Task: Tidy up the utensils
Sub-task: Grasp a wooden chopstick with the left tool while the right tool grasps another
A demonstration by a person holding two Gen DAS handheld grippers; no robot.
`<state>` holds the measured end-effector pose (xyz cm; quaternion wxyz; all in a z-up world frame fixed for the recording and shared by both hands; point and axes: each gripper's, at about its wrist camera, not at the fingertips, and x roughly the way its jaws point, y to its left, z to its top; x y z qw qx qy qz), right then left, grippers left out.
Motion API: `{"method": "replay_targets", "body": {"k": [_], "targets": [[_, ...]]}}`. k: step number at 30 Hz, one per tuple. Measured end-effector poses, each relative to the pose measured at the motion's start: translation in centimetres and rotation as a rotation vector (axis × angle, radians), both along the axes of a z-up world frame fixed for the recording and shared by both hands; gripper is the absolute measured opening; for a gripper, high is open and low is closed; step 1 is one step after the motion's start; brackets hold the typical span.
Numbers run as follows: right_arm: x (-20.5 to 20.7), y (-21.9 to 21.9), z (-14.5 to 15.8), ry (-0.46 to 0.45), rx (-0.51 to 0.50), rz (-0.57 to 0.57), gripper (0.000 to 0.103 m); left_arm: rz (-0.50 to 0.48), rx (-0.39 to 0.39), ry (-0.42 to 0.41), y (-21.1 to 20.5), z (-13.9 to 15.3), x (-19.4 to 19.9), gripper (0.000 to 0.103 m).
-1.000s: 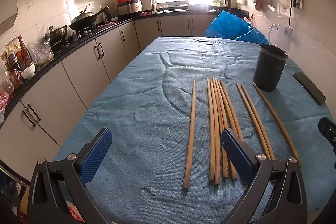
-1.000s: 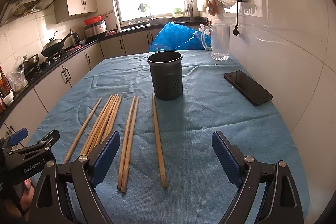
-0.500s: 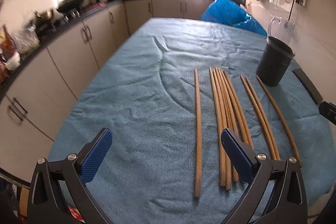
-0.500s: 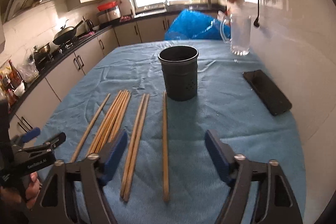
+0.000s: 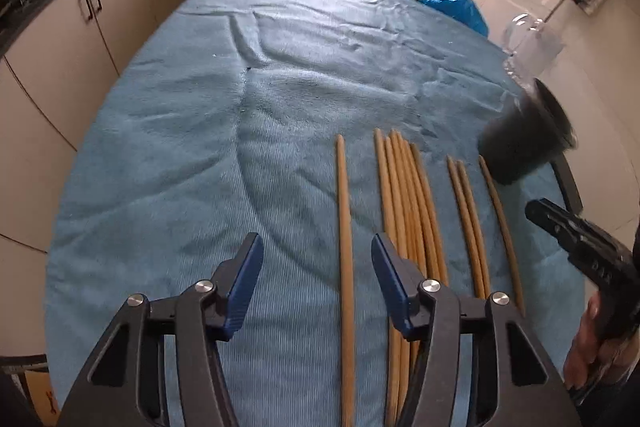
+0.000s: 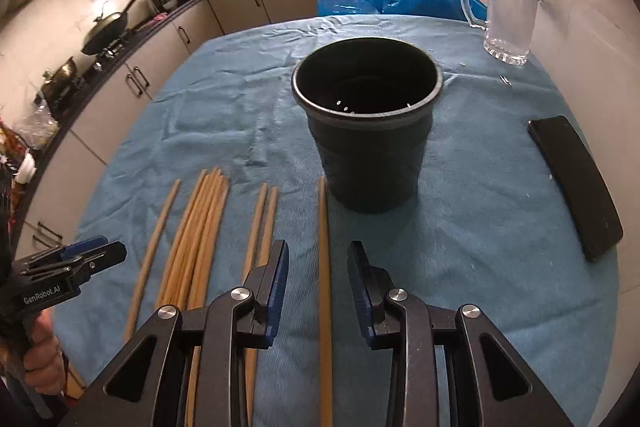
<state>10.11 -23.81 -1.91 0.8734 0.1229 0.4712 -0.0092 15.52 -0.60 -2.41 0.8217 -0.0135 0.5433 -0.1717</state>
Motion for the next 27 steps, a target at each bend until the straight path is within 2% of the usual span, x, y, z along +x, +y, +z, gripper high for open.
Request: {"method": "replay_targets", "body": {"k": [5,11,14,16,18,22,27], "targets": [[1.6,0.7,-0.8,0.035,-0.061,0.001,0.033,-0.004,0.031,0.040,-1.2,-1.1,2.5,0.046],[3.2,1.3,-2.0,0.076,-0.146,-0.002,0.033,-0.013,0.080,0.041,-3.1,-2.0,4.0,0.044],[3.8,1.5,-2.8,0.103,-0.163,0.008,0.031,-0.009,0.134,0.019,-3.9,-2.2,4.3,0.031],[4.0,1.6,-3.3,0.108,-0.163,0.012,0.026,0.006,0.159,0.009,-3.9,-2.2,4.6,0.018],[4.0,1.8,-3.2,0.101,-0.176,0.021,0.009,0.018,0.168,0.005,-3.8,-2.3,4.7,0.007],[3.3,1.8,-2.7,0.080,-0.118,0.037,0.007,0.023,0.107,0.018,-3.0,-1.6,4.5,0.006],[0.9,1.4,0.7,-0.037,-0.046,0.051,0.007,0.027,0.039,-0.045,-1.6,1.4,2.7,0.006]]}}
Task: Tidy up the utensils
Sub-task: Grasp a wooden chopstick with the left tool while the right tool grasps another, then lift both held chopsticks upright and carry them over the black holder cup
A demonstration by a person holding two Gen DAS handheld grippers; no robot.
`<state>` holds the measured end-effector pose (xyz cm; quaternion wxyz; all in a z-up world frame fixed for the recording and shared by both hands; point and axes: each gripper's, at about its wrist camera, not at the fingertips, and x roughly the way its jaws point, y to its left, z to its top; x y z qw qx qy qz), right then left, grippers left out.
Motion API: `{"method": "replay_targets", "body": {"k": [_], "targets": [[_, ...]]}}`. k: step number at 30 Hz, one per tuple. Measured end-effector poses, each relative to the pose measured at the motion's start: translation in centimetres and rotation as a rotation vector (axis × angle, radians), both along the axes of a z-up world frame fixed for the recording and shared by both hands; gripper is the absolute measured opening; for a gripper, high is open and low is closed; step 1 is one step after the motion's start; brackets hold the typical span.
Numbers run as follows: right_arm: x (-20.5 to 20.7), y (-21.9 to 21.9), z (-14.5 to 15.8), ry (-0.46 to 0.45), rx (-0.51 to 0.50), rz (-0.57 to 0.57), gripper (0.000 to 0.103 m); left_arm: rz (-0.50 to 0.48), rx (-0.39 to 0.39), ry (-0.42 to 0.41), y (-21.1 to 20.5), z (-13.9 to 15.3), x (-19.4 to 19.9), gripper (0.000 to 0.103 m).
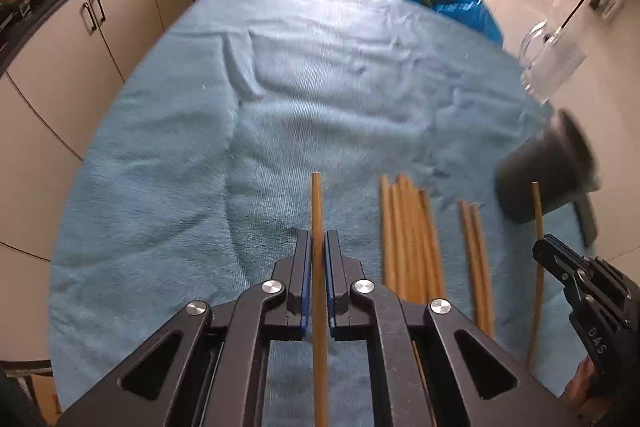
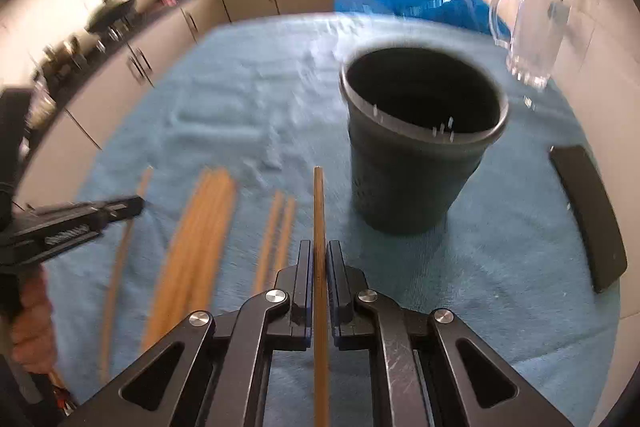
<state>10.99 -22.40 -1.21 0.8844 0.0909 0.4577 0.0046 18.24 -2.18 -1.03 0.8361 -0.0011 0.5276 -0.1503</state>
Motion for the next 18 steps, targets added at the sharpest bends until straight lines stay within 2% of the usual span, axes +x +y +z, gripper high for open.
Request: {"method": "replay_targets", "body": {"k": [9,18], "targets": [[-5.8,-0.7,7.1,-0.226,0.065,-0.020,0.007,-0.018,-0.070,-0.160,0.8,6.8,-4.8,0.006],[-10.2,-0.7,9.7,-0.344,0.059,-0.045,0.007,-0.038,-0.101,-0.264,1.3,10.6,-9.2,0.006]]}}
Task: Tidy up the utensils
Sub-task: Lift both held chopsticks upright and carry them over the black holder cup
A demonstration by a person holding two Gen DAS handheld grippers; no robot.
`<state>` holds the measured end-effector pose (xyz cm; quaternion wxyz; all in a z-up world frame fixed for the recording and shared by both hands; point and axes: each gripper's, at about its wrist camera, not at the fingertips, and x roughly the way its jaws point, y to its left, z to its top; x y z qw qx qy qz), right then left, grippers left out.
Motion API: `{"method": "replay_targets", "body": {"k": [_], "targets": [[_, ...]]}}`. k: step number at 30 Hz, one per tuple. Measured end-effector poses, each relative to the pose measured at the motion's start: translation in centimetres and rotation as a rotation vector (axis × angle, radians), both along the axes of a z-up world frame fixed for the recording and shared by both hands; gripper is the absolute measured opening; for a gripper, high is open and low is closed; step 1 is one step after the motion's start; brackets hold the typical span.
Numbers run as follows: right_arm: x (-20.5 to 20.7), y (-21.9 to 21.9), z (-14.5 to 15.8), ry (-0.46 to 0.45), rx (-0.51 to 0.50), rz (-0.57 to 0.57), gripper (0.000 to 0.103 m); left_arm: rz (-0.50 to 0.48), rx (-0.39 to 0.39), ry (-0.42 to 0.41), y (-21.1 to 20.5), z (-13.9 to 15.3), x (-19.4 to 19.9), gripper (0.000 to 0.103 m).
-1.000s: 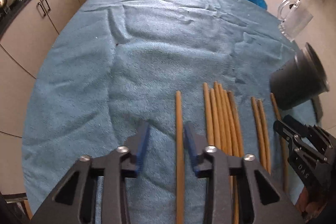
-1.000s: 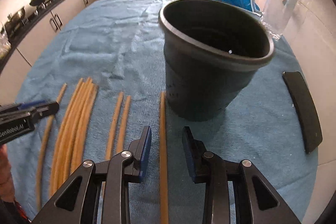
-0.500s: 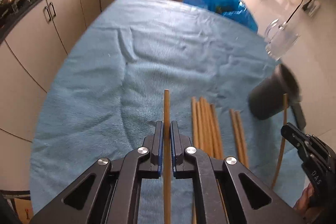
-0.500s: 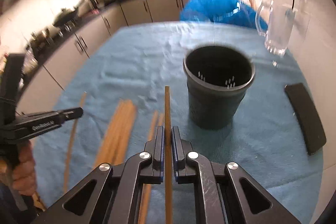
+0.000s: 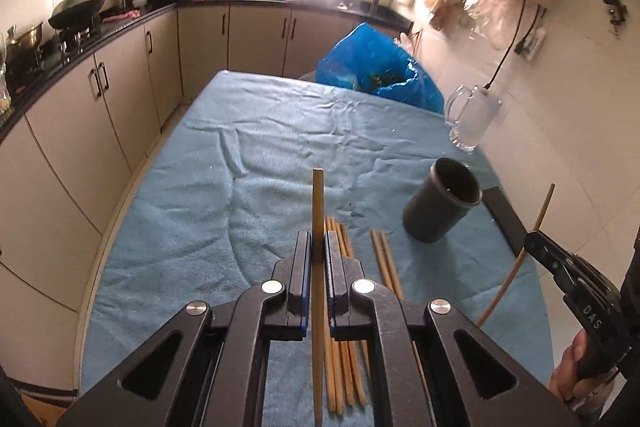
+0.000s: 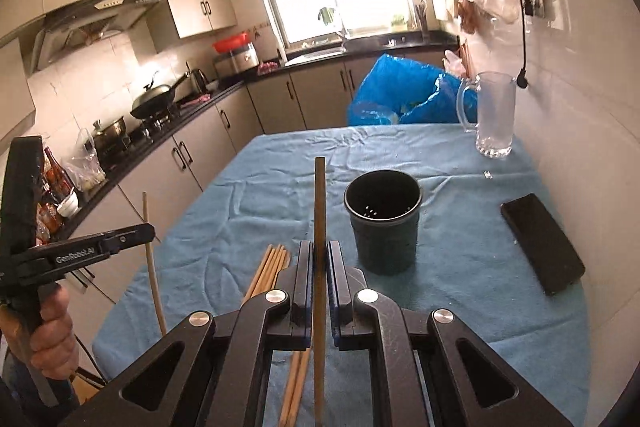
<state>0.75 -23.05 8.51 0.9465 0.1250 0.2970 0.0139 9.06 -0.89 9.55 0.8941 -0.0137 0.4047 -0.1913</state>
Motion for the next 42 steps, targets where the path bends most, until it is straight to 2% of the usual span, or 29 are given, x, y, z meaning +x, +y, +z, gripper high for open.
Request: {"method": "replay_targets", "body": {"k": [20,34,42], "targets": [[-3.5,-1.0,2.5,-0.087,0.003,-0.041,0.007,-0.007,0.006,-0.104,-0.5,4.6,-3.8,0.006],[-2.3,-3.6,6.4,-0.151,0.020,-0.070,0.007,-0.042,-0.014,-0.112,-3.1,7.9,-1.7,0.006],[0.2,-6.5,8.9,-0.178,0.059,-0.116,0.007,-0.093,-0.052,-0.133,-6.3,11.4,0.1,0.006]]}}
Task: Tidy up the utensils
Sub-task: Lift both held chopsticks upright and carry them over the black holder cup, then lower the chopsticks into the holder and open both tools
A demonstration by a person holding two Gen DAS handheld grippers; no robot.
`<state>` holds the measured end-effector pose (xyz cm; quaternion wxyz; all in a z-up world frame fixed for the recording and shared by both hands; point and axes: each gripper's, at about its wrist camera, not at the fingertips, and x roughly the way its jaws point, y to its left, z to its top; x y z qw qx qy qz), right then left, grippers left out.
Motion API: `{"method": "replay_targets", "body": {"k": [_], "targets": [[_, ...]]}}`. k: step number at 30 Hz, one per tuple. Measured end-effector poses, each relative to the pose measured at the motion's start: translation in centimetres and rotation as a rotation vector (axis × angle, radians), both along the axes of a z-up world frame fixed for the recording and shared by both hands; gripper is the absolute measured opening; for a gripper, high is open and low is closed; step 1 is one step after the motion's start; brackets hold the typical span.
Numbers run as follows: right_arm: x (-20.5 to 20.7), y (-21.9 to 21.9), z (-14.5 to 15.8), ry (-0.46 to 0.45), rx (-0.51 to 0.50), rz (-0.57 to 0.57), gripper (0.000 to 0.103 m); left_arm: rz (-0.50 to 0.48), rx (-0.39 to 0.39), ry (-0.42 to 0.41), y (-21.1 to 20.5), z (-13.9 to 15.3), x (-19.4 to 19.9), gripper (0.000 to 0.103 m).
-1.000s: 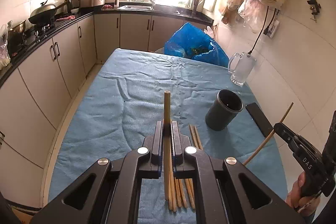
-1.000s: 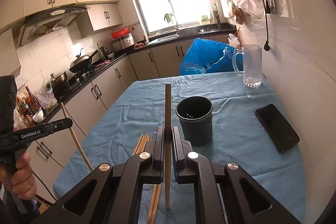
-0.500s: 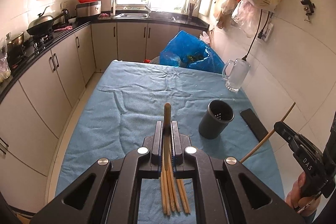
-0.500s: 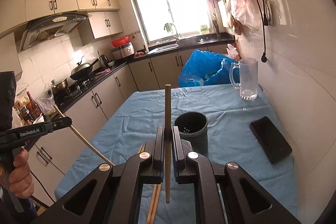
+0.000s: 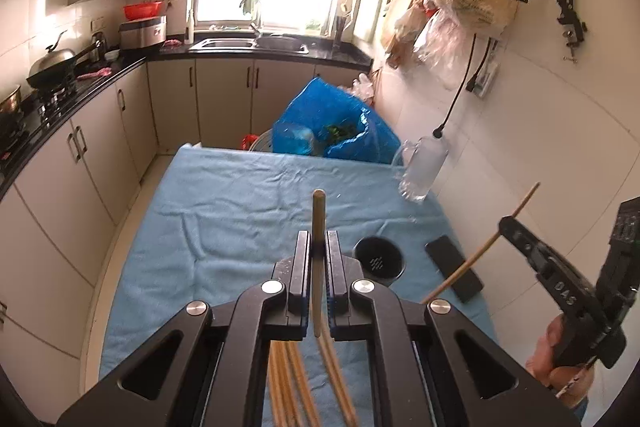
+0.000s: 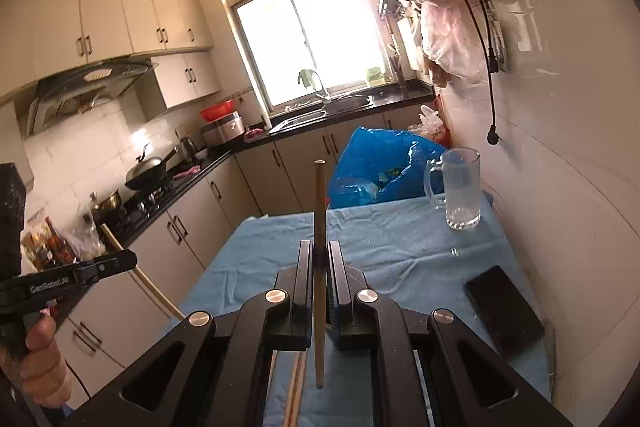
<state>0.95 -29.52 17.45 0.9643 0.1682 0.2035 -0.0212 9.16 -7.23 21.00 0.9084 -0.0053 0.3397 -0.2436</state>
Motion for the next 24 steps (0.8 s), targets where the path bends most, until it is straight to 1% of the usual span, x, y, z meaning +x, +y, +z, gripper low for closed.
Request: {"method": "replay_targets", "body": {"k": [6,8,12,17,24], "targets": [[1.9,-1.9,1.9,-0.017,0.036,-0.030,0.007,-0.031,-0.041,-0.014,-2.2,3.0,1.5,0.006],[2.7,-2.4,2.6,-0.024,0.026,-0.044,0.007,-0.041,-0.046,-0.015,-3.0,3.6,2.2,0.006],[4.6,-3.3,3.0,-0.015,0.024,-0.062,0.007,-0.062,-0.055,-0.005,-4.9,4.0,3.8,0.006],[6.9,-4.2,1.9,0.012,0.015,-0.078,0.007,-0.087,-0.050,0.036,-7.5,2.2,6.3,0.006],[10.3,-5.4,-2.1,0.116,0.064,-0.048,0.007,-0.111,-0.012,0.123,-10.4,-2.4,9.1,0.006]]}}
